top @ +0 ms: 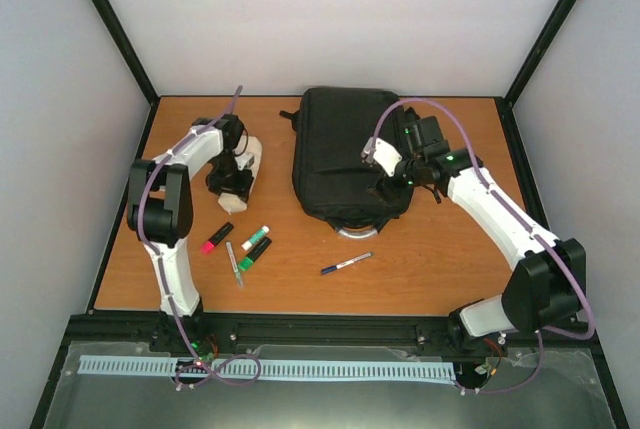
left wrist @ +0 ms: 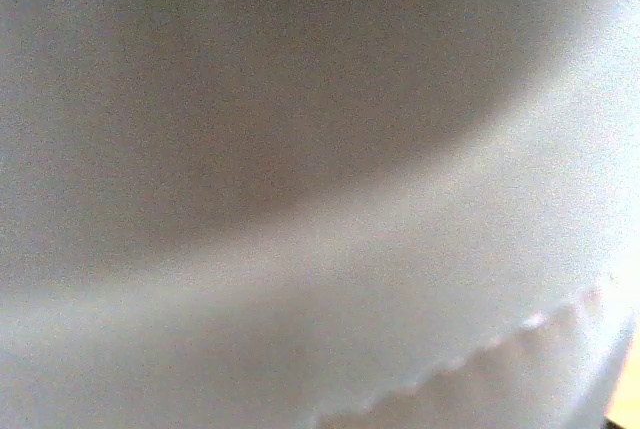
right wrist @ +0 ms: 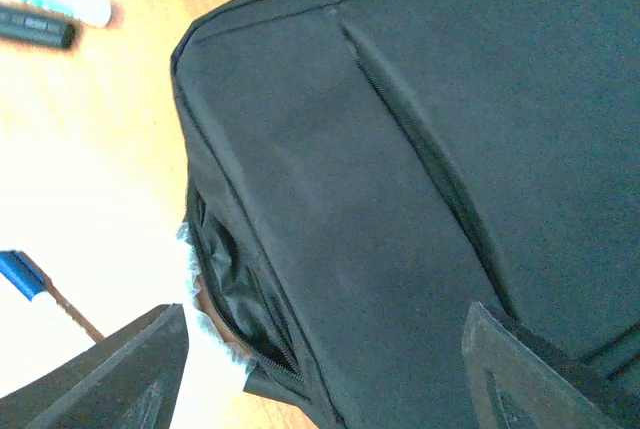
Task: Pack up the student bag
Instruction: Pick up the stationery from the center of the board.
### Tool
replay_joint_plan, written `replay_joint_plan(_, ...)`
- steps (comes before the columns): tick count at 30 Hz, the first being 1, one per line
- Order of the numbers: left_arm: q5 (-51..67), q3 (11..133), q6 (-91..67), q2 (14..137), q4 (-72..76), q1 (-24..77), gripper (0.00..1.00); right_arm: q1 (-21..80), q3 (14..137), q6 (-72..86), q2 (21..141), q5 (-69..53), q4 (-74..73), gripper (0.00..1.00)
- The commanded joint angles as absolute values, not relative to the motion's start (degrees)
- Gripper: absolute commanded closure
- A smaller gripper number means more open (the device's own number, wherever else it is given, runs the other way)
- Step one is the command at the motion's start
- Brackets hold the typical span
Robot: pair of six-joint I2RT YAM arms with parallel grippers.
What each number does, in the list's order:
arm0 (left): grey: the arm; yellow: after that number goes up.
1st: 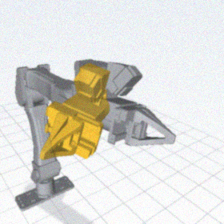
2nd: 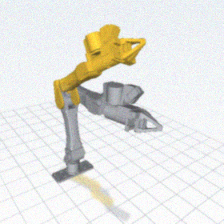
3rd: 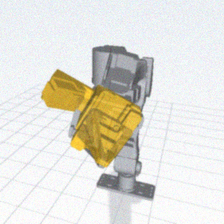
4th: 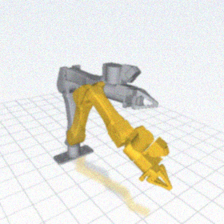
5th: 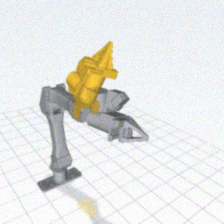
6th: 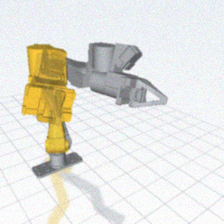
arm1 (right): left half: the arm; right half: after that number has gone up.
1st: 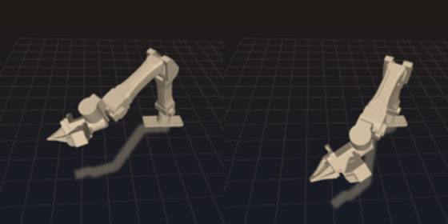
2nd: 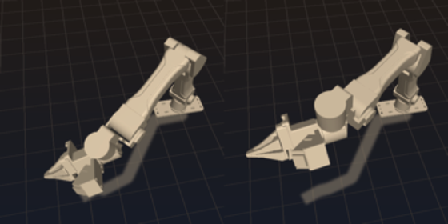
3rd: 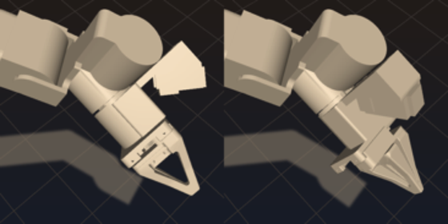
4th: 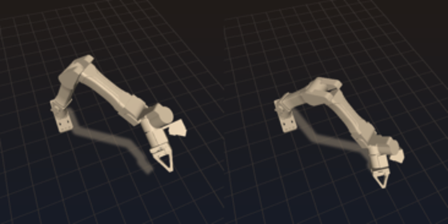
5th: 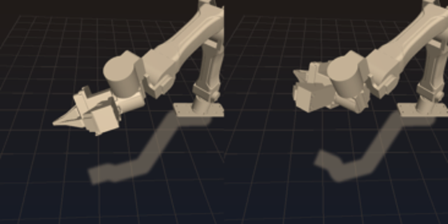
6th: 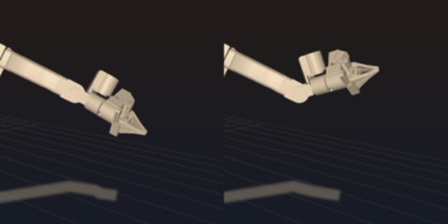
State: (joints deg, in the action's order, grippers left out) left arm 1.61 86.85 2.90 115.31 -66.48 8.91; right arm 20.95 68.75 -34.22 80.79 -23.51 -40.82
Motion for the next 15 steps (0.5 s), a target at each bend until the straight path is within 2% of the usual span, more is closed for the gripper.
replay_joint_plan(1, 6.4, 88.6, 7.6, 106.8, -66.9, 8.7, 0.41, 23.9, 67.9, -45.4, 83.0, -20.1, -41.3, 0.22)
replay_joint_plan(9, 18.5, 83.5, 17.5, 96.3, -68.9, 8.7, 0.41, 30.1, 66.6, -50.0, 90.1, -9.6, -37.2, 0.23)
replay_joint_plan(15, 23.0, 81.4, 18.4, 93.5, -69.3, 8.8, 0.42, 30.9, 66.8, -50.0, 94.5, -8.3, -35.4, 0.2)
